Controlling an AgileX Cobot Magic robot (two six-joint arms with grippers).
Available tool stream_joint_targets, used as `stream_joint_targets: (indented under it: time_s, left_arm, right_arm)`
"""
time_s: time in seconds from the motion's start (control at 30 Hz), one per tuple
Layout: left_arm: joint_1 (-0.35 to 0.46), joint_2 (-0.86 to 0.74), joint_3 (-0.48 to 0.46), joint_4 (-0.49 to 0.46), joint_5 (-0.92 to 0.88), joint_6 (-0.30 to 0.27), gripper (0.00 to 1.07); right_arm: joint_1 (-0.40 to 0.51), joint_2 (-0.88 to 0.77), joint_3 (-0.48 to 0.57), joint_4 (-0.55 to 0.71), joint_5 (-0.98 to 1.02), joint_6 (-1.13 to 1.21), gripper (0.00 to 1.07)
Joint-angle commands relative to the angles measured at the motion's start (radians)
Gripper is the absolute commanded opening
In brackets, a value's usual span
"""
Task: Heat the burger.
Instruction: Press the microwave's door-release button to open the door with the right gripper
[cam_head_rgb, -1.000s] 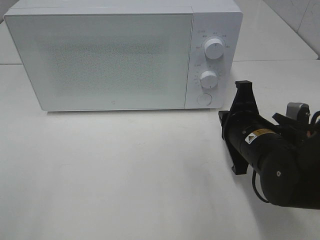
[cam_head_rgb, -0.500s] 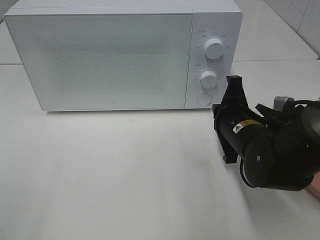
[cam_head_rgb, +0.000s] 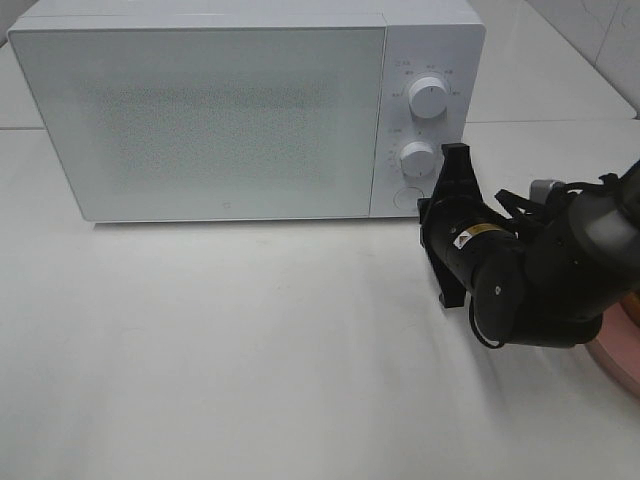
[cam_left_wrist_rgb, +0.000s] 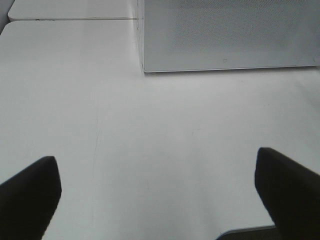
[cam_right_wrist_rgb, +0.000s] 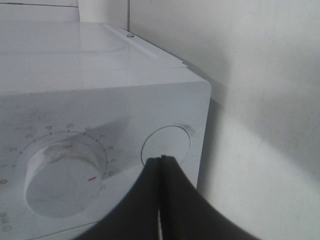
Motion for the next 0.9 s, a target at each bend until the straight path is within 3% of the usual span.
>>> stream_joint_targets:
  time_s: [0.03,0.9]
  left_arm:
    - [0.003,-0.016,0.001,-0.005,-0.013,0.0,0.98]
    - [0.003,-0.015,0.001,-0.005,-0.013,-0.001,0.98]
  right_arm:
    - [-0.008,0.019,-0.03,-0.02,0.021,-0.004,0.0]
    - [-0.043,0.102,-0.144,-0.061,0.028,-0.012,0.0]
